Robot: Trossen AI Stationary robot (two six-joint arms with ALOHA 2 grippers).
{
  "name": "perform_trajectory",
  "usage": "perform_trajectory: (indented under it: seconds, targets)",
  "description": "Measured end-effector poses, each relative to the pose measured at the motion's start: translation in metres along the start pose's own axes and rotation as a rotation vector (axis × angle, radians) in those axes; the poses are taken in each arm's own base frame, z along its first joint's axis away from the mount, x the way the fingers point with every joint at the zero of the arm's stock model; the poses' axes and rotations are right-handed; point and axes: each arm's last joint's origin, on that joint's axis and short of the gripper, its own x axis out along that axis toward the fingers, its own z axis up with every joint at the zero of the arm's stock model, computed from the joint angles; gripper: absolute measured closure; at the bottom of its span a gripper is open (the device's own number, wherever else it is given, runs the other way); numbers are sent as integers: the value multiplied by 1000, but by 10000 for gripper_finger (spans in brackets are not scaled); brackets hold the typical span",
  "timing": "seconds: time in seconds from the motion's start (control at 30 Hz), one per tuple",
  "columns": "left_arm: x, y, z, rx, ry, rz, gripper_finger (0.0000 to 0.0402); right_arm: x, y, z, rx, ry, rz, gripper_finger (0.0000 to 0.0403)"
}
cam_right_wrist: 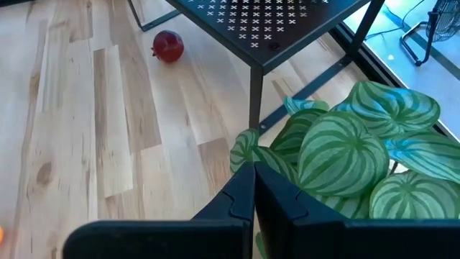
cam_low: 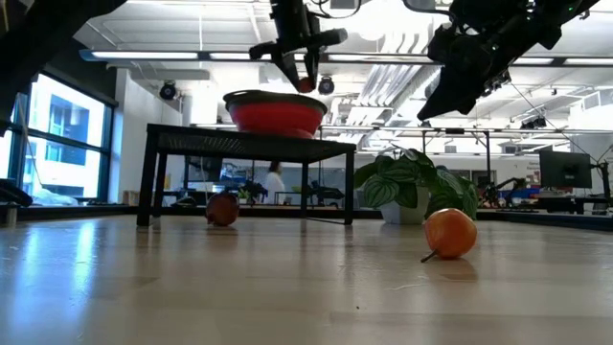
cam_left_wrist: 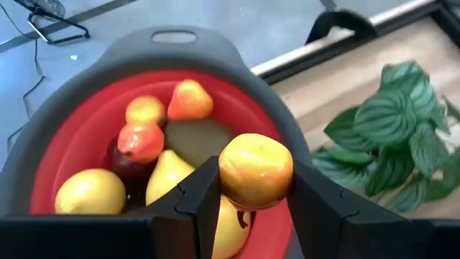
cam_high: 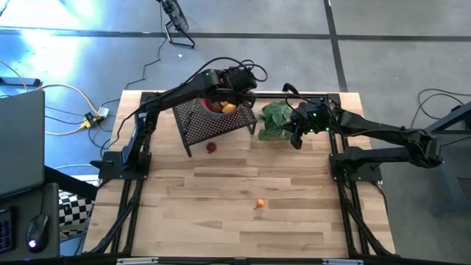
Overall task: Pick & Place Fruit
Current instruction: Put the orange pear into the red basket on the shelf
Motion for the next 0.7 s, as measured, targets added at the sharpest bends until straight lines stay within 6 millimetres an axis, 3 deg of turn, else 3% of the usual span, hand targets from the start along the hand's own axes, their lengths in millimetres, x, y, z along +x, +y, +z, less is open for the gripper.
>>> perform_trajectory:
  seconds: [0.2, 0.7]
  targets:
    - [17, -7, -5, 2, 16, 11, 265, 0, 0, 0, -1, 0, 0, 400]
    - [32, -10, -12, 39, 45, 76, 265, 0, 0, 0, -1, 0, 0, 400]
